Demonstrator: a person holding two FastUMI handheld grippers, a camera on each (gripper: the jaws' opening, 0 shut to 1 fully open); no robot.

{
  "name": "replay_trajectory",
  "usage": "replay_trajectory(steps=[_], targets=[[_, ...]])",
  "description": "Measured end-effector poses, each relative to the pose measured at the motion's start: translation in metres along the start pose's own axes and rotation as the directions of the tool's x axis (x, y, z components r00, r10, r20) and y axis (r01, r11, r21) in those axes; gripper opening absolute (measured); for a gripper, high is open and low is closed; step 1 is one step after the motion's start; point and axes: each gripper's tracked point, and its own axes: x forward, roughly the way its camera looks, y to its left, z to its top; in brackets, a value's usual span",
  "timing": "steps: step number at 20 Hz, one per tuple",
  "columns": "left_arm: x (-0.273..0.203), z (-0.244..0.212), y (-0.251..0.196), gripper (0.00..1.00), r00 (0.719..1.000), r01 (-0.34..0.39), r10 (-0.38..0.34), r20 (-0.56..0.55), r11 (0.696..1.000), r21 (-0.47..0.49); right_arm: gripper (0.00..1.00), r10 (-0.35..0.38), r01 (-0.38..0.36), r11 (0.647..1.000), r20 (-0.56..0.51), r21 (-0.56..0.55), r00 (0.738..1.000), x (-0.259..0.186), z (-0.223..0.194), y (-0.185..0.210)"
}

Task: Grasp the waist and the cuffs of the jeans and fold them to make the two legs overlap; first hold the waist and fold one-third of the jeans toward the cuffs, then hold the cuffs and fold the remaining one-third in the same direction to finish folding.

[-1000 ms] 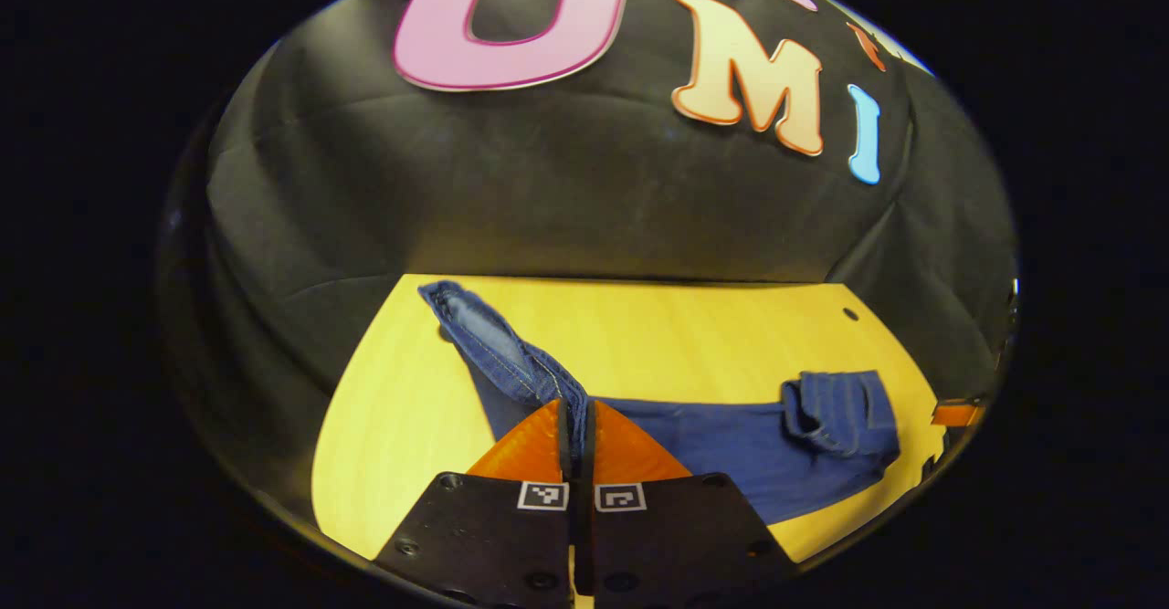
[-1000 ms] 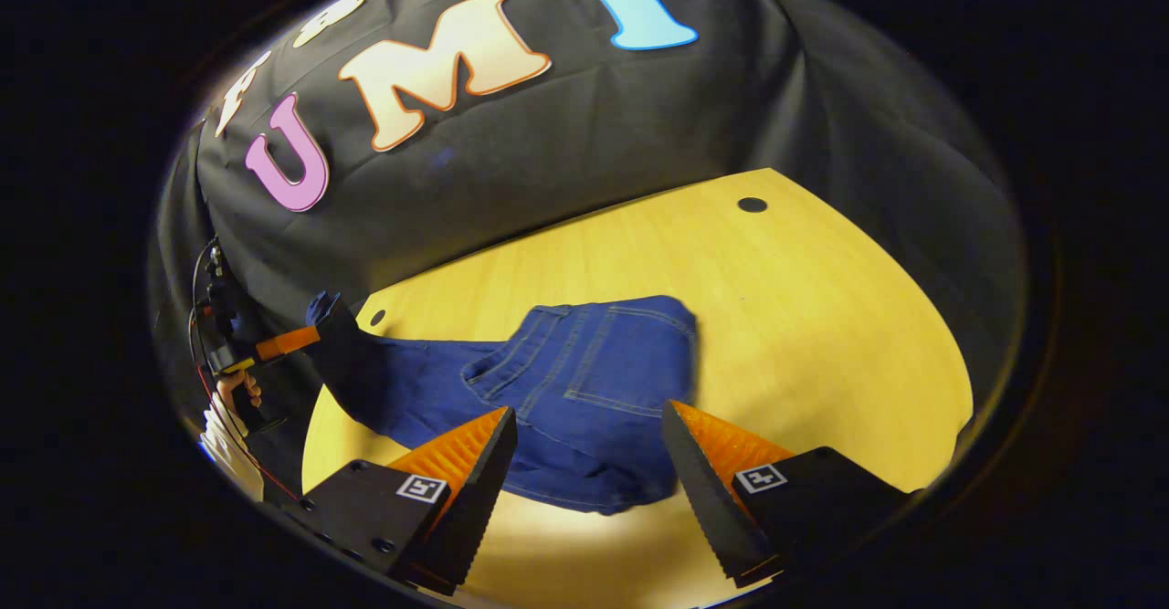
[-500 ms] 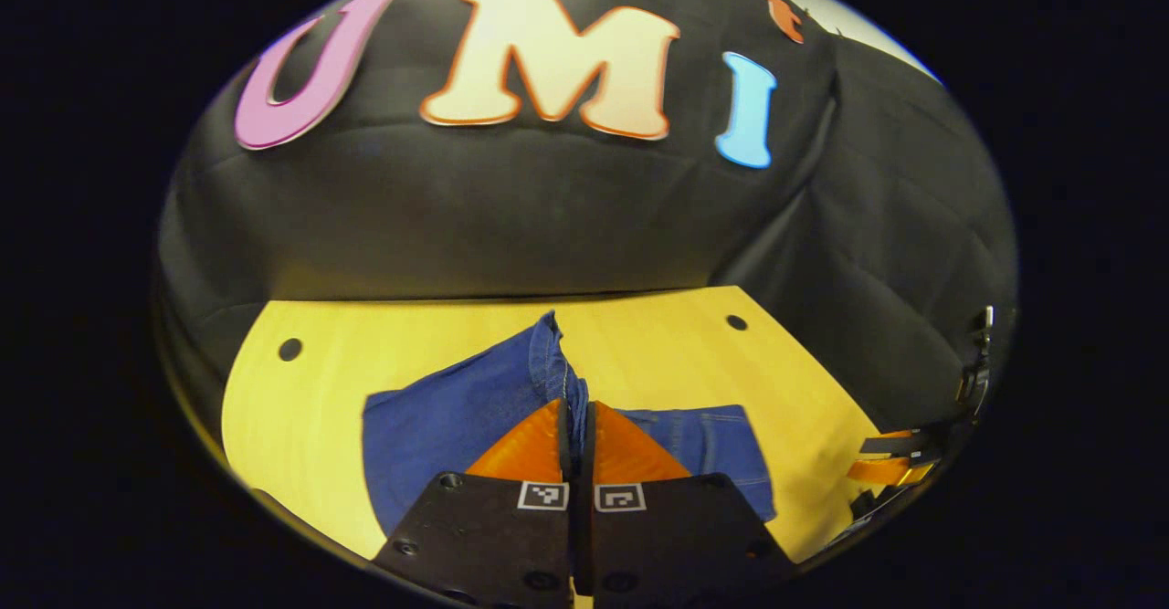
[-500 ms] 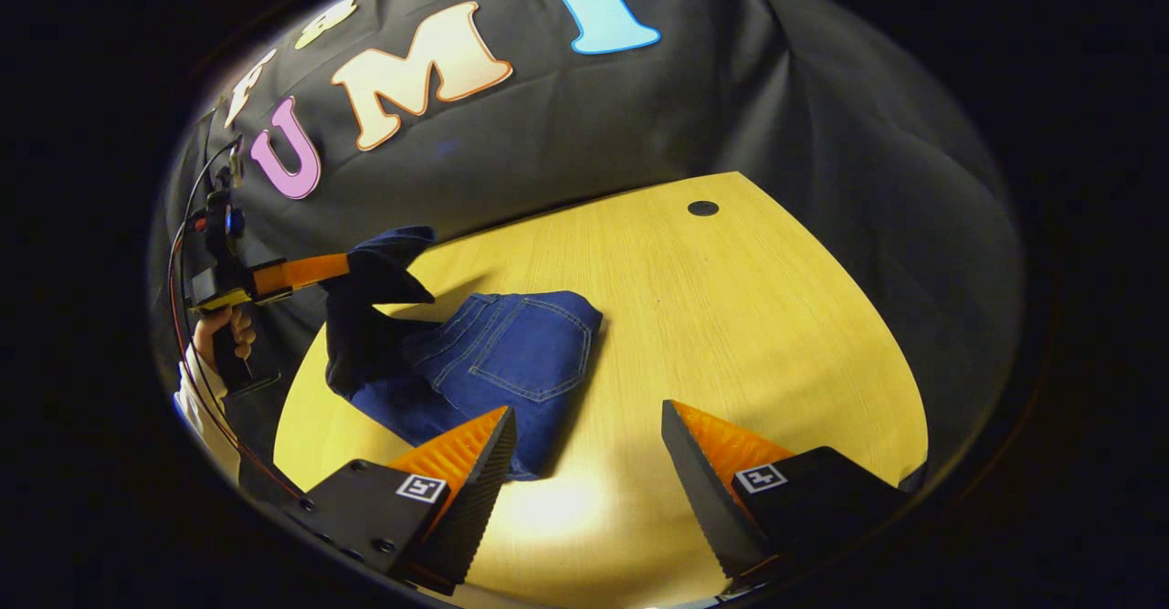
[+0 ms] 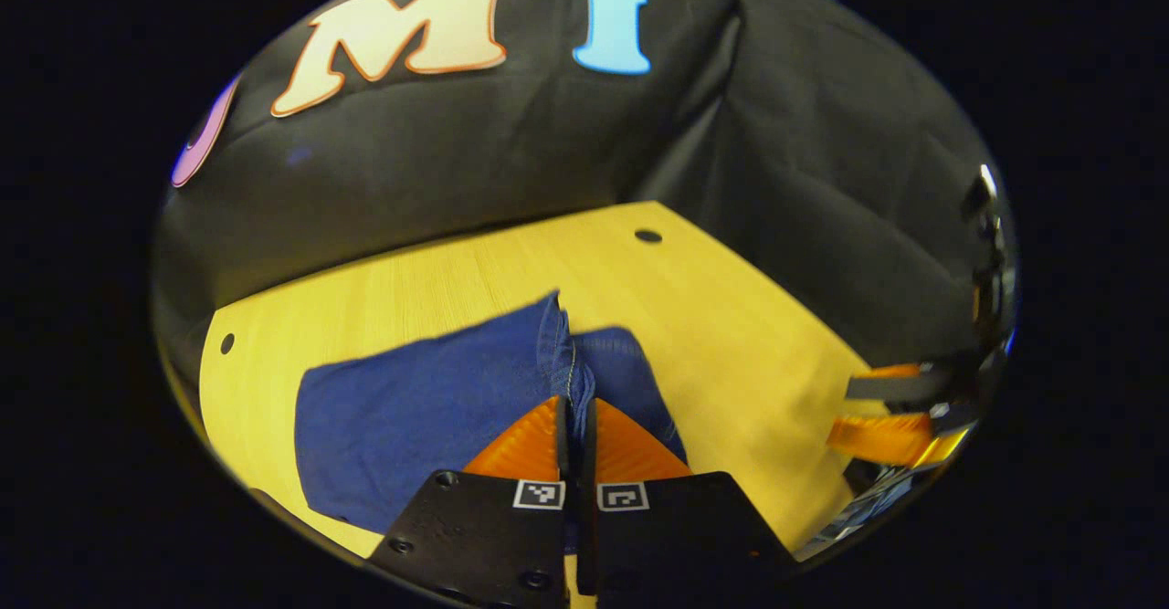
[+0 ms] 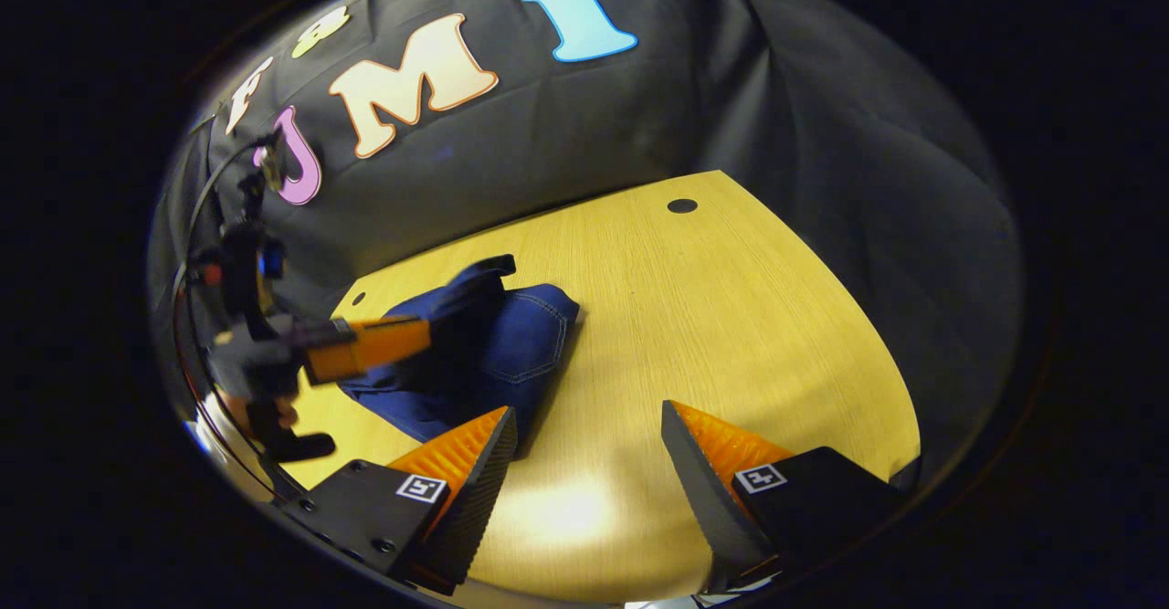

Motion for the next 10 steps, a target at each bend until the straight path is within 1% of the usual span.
replay_trajectory(steps=[1,2,3,4,6,8,9,10], targets=[[0.006,-0.020,-0.002,0.00,0.999,-0.025,0.025,-0.029,1.000,0.007,0.98,0.000,0.000,1.000,-0.001,-0.002,1.000,-0.001,-0.001,0.000],[0.009,-0.036,-0.002,0.00,0.997,-0.048,0.048,-0.060,0.999,0.016,0.94,0.000,0.000,1.000,0.001,-0.007,1.000,-0.002,-0.003,0.002],[0.012,-0.049,-0.005,0.04,0.994,-0.064,0.066,-0.086,0.998,0.026,0.99,0.000,0.000,1.000,0.005,-0.011,1.000,-0.002,-0.003,0.003],[0.010,-0.056,-0.008,0.06,0.992,-0.065,0.068,-0.103,0.997,0.033,0.99,0.003,-0.003,1.000,0.007,-0.015,1.000,-0.003,-0.004,0.005],[0.000,-0.053,-0.015,0.24,0.995,-0.067,0.070,-0.071,0.997,0.043,0.99,0.015,-0.014,1.000,0.017,-0.028,1.000,-0.007,-0.005,0.013],[-0.027,-0.038,-0.013,0.60,0.993,-0.116,0.117,-0.012,0.992,0.057,0.99,0.026,-0.025,0.999,0.021,-0.040,0.999,-0.009,-0.009,0.022],[-0.045,-0.032,-0.002,0.78,0.988,-0.155,0.154,0.018,0.986,0.063,0.94,0.034,-0.033,0.998,0.024,-0.045,0.999,-0.009,-0.010,0.026],[-0.058,-0.027,0.007,0.96,0.980,-0.197,0.195,0.038,0.978,0.073,0.94,0.041,-0.040,0.998,0.026,-0.047,0.999,-0.010,-0.012,0.030]])
